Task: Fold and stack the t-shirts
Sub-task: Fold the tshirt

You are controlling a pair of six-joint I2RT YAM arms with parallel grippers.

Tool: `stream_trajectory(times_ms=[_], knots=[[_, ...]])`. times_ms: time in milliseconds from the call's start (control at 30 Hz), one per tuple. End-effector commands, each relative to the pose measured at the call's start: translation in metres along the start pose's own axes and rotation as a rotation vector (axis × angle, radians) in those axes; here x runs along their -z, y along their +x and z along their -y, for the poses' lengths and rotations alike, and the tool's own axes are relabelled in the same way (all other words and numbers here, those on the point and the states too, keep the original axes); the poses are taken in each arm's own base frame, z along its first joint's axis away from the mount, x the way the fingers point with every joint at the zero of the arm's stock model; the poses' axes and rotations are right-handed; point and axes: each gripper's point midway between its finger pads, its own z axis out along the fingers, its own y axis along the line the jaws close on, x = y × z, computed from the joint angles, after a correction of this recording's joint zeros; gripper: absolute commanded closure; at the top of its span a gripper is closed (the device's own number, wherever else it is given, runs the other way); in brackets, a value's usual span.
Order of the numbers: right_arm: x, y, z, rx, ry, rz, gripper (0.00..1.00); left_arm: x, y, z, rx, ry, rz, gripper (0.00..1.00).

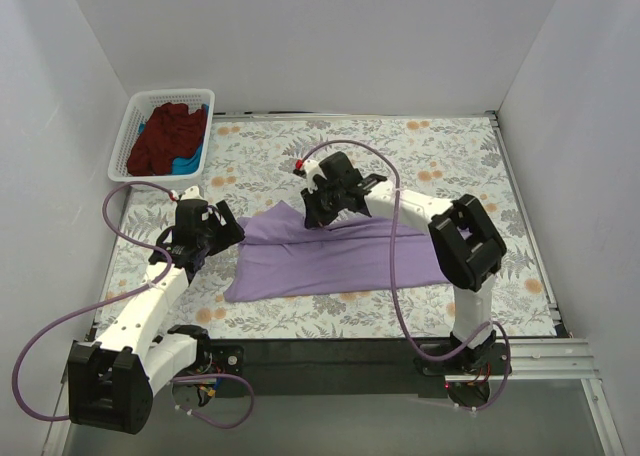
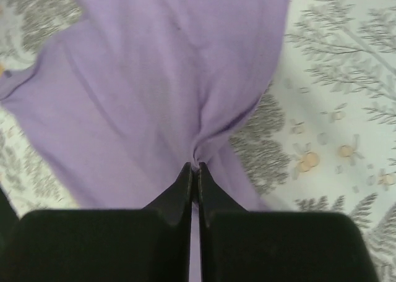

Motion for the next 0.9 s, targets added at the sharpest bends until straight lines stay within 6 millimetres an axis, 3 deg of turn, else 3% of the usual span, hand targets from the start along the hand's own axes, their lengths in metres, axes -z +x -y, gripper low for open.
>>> stream_trajectory(times_ms=[0,100,200,467,700,867], knots=[[0.020,0.004,-0.043,0.067,-0.072,0.021,0.99,0.000,-0.005,-0.001,-0.010,-0.004,0.023,0.27],[0.030,0.013,-0.073,0.115,-0.113,0.023,0.99,0.000,-0.004,-0.001,-0.011,-0.005,0.022,0.27],[0.031,0.024,-0.089,0.147,-0.131,0.008,0.99,0.000,-0.004,-0.001,-0.011,-0.006,0.021,0.27],[0.030,0.058,-0.117,0.183,-0.192,-0.055,0.98,-0.002,-0.002,-0.003,-0.012,-0.015,0.012,0.27],[0.042,0.101,-0.159,0.228,-0.350,-0.140,0.96,-0.003,-0.001,-0.003,-0.011,-0.017,0.008,0.28],[0.043,0.134,-0.156,0.249,-0.362,-0.242,0.92,-0.003,0.000,-0.003,-0.012,-0.015,0.003,0.28]])
